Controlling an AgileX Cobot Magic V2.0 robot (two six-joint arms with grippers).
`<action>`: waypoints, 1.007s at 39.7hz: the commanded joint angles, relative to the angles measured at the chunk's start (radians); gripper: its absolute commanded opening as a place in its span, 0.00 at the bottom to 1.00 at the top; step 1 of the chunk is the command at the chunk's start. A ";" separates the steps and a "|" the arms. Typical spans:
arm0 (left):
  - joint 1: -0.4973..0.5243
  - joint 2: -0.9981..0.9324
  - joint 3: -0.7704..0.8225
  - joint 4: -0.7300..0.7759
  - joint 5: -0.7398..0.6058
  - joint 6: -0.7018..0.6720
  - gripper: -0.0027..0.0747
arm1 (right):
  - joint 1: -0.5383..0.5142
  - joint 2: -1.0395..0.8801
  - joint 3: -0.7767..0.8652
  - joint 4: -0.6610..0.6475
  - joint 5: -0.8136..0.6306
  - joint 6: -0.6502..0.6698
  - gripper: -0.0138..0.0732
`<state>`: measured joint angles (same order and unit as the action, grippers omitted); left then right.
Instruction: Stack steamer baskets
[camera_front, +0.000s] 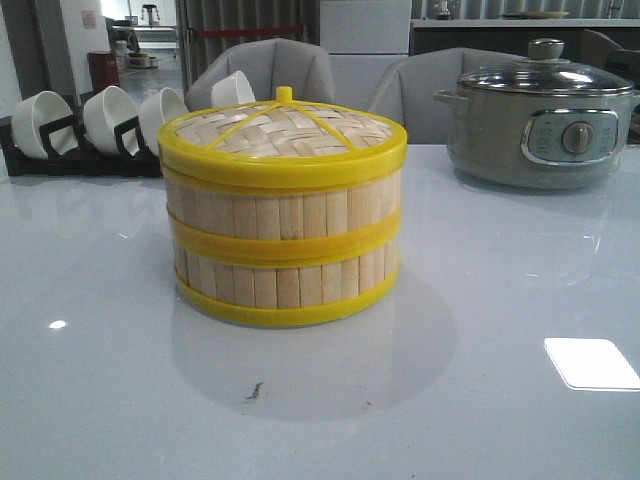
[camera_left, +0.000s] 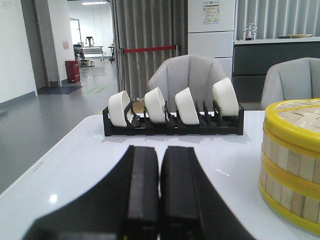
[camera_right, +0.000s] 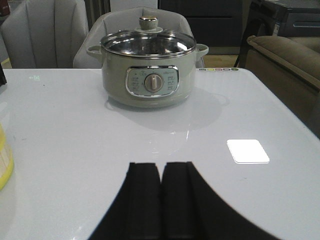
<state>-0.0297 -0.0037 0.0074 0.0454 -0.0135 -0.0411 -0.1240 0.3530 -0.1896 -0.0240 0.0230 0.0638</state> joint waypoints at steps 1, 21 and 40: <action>0.001 -0.013 0.001 -0.001 -0.083 -0.003 0.15 | -0.006 0.005 -0.028 -0.007 -0.082 -0.008 0.24; 0.001 -0.013 0.001 -0.001 -0.083 -0.003 0.15 | -0.007 -0.169 0.024 -0.007 -0.107 -0.008 0.24; 0.001 -0.013 0.001 -0.001 -0.083 -0.003 0.15 | -0.007 -0.384 0.205 -0.006 -0.030 0.004 0.22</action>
<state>-0.0297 -0.0037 0.0074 0.0454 -0.0135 -0.0411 -0.1265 -0.0099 0.0295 -0.0240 0.0459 0.0657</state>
